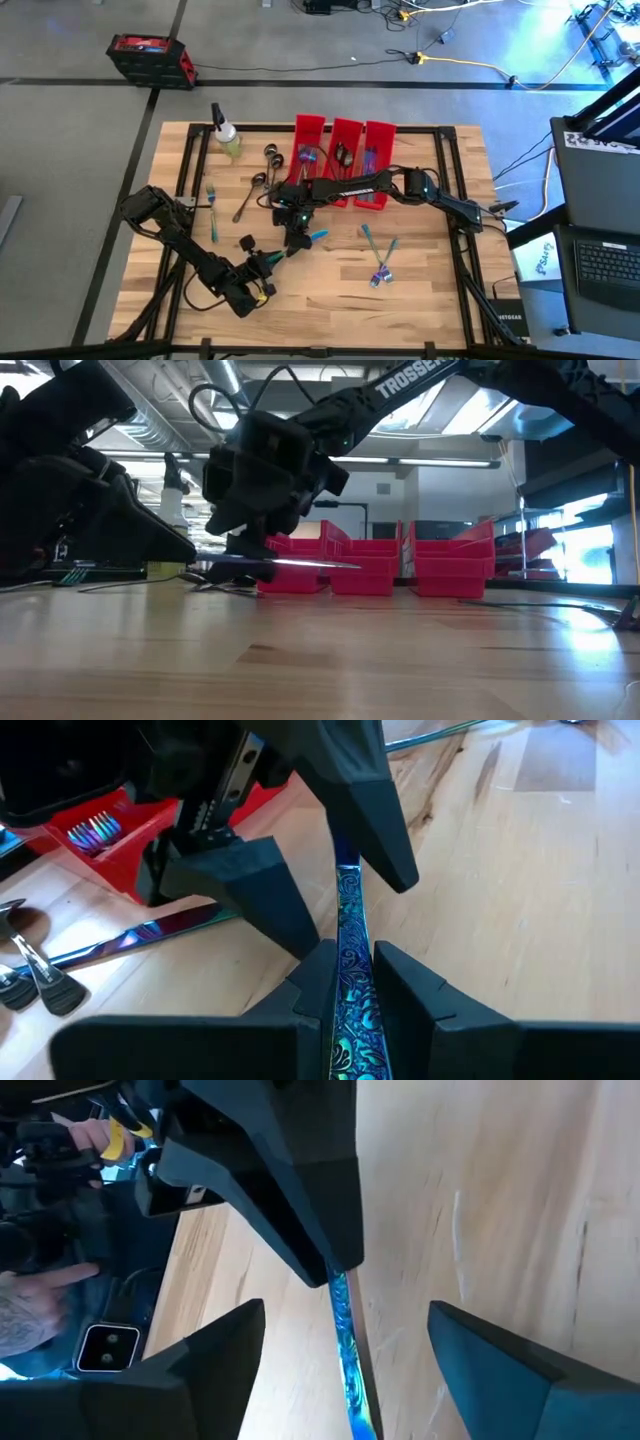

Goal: Sort silverware
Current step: Put the blue knife into the right red silverware bin

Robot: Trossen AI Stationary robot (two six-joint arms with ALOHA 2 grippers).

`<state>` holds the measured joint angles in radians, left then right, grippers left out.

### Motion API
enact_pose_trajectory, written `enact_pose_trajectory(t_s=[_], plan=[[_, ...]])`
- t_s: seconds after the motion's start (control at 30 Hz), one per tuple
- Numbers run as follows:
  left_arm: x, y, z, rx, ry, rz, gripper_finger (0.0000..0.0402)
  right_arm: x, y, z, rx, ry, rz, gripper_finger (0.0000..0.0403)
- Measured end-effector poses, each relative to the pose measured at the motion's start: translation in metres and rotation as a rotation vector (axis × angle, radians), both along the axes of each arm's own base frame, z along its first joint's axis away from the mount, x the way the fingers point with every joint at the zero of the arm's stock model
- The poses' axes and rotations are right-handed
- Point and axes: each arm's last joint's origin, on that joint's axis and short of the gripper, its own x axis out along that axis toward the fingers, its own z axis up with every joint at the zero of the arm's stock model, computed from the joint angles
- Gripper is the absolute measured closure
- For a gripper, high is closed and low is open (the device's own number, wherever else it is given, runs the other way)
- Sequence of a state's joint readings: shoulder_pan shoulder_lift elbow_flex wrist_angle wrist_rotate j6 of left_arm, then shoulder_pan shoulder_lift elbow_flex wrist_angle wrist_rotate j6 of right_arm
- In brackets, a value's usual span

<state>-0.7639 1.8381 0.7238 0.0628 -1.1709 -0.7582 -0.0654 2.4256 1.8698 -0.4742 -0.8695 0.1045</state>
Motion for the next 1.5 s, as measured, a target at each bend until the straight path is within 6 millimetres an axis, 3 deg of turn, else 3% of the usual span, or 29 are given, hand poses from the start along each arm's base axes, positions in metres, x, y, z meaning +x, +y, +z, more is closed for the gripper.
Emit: enact_pose_trajectory(t_s=[0.97,1.23,1.5], plan=[[-0.0002,0.0005,-0.0002,0.009,0.005,0.001,0.0361,-0.0039,0.0005,-0.0014,0.037,0.064,0.001,0.0392],[0.0000,0.0004,0.0000,0.025,0.015,-0.007,0.0352,-0.0038,0.0006,-0.0011,0.048,0.080,-0.010,0.0401],[-0.0003,-0.0002,0.0005,0.073,0.032,-0.020,0.0297,-0.0041,0.0007,-0.0012,0.048,0.084,-0.011,0.0402]])
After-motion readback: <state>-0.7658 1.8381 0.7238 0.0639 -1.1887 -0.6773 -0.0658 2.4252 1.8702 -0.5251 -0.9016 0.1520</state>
